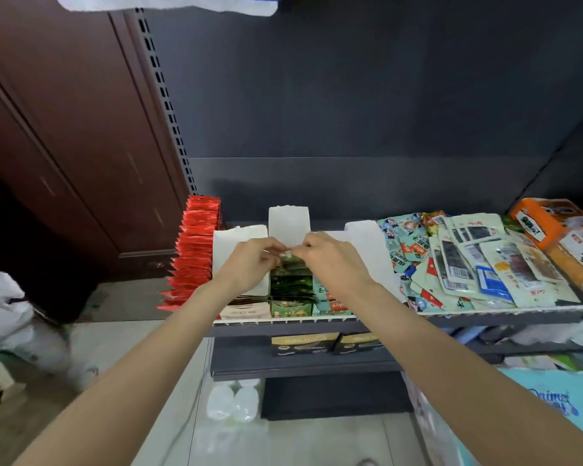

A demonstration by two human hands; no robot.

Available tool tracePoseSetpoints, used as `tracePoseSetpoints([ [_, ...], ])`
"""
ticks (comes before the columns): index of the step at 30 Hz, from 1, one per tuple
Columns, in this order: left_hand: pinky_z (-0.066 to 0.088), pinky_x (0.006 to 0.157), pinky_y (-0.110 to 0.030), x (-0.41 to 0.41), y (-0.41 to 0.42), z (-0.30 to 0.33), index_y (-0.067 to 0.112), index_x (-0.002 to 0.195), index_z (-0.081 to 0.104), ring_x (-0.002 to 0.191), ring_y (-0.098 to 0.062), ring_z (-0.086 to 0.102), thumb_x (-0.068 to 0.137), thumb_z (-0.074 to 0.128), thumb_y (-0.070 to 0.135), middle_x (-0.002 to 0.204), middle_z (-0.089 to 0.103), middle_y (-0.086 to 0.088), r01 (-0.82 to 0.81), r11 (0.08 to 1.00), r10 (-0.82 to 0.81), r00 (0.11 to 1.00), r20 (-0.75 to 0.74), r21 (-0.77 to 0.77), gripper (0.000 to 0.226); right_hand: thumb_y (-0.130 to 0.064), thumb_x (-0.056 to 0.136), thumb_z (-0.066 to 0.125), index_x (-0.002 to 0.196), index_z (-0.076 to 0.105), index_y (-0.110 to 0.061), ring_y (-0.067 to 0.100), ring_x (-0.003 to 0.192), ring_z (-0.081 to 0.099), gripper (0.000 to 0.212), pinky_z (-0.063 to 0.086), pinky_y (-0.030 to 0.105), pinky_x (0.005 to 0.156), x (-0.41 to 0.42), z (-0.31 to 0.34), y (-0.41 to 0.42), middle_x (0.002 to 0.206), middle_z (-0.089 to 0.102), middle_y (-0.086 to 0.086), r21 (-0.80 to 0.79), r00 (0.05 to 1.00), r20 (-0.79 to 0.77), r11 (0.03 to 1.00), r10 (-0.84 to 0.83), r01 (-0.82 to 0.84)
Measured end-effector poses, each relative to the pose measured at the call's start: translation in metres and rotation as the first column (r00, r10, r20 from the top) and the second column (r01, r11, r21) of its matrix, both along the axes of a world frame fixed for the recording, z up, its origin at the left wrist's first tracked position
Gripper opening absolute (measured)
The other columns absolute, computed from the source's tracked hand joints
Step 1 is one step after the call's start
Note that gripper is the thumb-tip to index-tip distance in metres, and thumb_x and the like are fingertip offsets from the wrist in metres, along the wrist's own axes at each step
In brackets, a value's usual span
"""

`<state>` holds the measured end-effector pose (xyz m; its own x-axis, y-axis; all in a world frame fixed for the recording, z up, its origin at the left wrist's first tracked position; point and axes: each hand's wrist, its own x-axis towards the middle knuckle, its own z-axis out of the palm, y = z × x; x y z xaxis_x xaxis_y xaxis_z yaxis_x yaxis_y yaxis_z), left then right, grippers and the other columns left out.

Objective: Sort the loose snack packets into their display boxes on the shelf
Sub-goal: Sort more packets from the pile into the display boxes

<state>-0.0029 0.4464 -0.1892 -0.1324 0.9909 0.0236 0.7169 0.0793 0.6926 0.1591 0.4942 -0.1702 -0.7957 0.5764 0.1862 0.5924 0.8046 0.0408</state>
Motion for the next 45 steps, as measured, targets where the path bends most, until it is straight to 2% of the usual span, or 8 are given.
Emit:
tracePoseSetpoints([
  [4, 0.039, 0.094, -0.017, -0.002, 0.000, -0.013, 0.007, 0.111, 0.066, 0.109, -0.021, 0.061, 0.092, 0.047, -0.005, 0.116, 0.066, -0.009, 0.043, 0.997, -0.046, 0.998, -0.048, -0.067, 0.031, -0.016, 0.092, 0.057, 0.128, 0.057, -0.026, 0.023, 0.110, 0.056, 0.037, 0.046, 0.030, 0.083, -0.007, -0.018, 0.003, 0.121, 0.061, 0.003, -0.244, 0.993, -0.042, 0.965, -0.107, 0.093],
  [10, 0.042, 0.085, -0.019, 0.008, 0.006, -0.015, 0.011, 0.116, 0.061, 0.104, -0.021, 0.060, 0.094, 0.049, 0.006, 0.115, 0.066, -0.006, -0.060, 0.998, 0.059, 0.998, -0.038, -0.035, 0.026, -0.009, 0.085, 0.065, 0.125, 0.056, -0.017, 0.009, 0.115, 0.053, 0.042, 0.039, 0.021, 0.096, 0.009, -0.025, 0.022, 0.122, 0.060, -0.002, -0.782, 0.908, -0.293, 0.621, -0.299, -0.047],
  [22, 0.050, 0.085, -0.034, 0.193, 0.111, -0.010, 0.008, 0.117, 0.055, 0.094, -0.024, 0.062, 0.092, 0.047, 0.012, 0.107, 0.064, -0.009, 0.068, 0.996, -0.067, 0.998, -0.012, 0.061, 0.027, -0.003, 0.090, 0.054, 0.120, 0.058, -0.005, 0.022, 0.107, 0.059, 0.030, 0.044, 0.028, 0.090, 0.169, -0.059, 0.116, 0.117, 0.063, 0.011, -0.662, 0.723, -0.281, 0.673, -0.631, 0.329],
  [26, 0.048, 0.088, -0.038, 0.263, 0.165, -0.038, -0.001, 0.113, 0.057, 0.100, -0.029, 0.060, 0.092, 0.046, 0.004, 0.110, 0.063, -0.017, 0.070, 0.995, -0.068, 0.997, 0.027, -0.072, 0.025, -0.011, 0.089, 0.057, 0.133, 0.048, -0.010, 0.029, 0.121, 0.047, 0.045, 0.039, 0.032, 0.097, 0.232, -0.083, 0.159, 0.131, 0.052, 0.014, -0.556, 0.748, -0.145, 0.678, -0.648, 0.481],
  [31, 0.046, 0.083, -0.037, 0.305, 0.210, -0.079, -0.010, 0.112, 0.056, 0.106, -0.036, 0.058, 0.095, 0.041, 0.003, 0.113, 0.061, -0.023, -0.067, 0.929, 0.054, 0.997, -0.046, -0.363, 0.026, -0.035, 0.091, 0.057, 0.150, 0.013, -0.022, 0.027, 0.146, -0.002, 0.074, 0.008, 0.038, 0.118, 0.285, -0.109, 0.198, 0.159, 0.000, 0.007, -0.510, 0.818, 0.148, 0.666, -0.556, 0.545],
  [39, 0.049, 0.075, -0.026, 0.325, 0.240, -0.097, -0.003, 0.109, 0.062, 0.102, -0.026, 0.063, 0.091, 0.061, 0.022, 0.110, 0.065, -0.016, -0.231, 0.818, 0.239, 0.969, -0.055, -0.527, 0.031, -0.039, 0.091, 0.056, 0.149, 0.021, -0.017, 0.027, 0.146, -0.003, 0.071, 0.006, 0.038, 0.118, 0.299, -0.120, 0.216, 0.158, 0.000, 0.009, -0.621, 0.876, 0.151, 0.646, -0.458, 0.444],
  [42, 0.047, 0.077, -0.030, 0.322, 0.234, -0.079, -0.002, 0.095, 0.057, 0.100, -0.029, 0.060, 0.096, 0.050, 0.013, 0.109, 0.063, -0.020, -0.251, 0.862, 0.274, 0.962, -0.012, -0.440, 0.017, -0.036, 0.095, 0.050, 0.148, 0.025, -0.014, 0.024, 0.146, 0.001, 0.063, 0.011, 0.033, 0.117, 0.301, -0.109, 0.222, 0.158, 0.007, 0.013, -0.691, 0.876, 0.117, 0.596, -0.467, 0.410],
  [45, 0.040, 0.051, -0.015, 0.318, 0.216, -0.055, -0.001, 0.103, 0.044, 0.070, -0.019, 0.053, 0.098, 0.042, 0.012, 0.077, 0.054, -0.004, -0.257, 0.947, 0.275, 0.959, 0.072, -0.193, 0.013, -0.041, 0.098, 0.041, 0.144, 0.034, -0.011, 0.026, 0.143, 0.017, 0.056, 0.019, 0.036, 0.113, 0.292, -0.088, 0.217, 0.152, 0.025, 0.015, -0.768, 0.840, -0.030, 0.551, -0.541, 0.328],
])
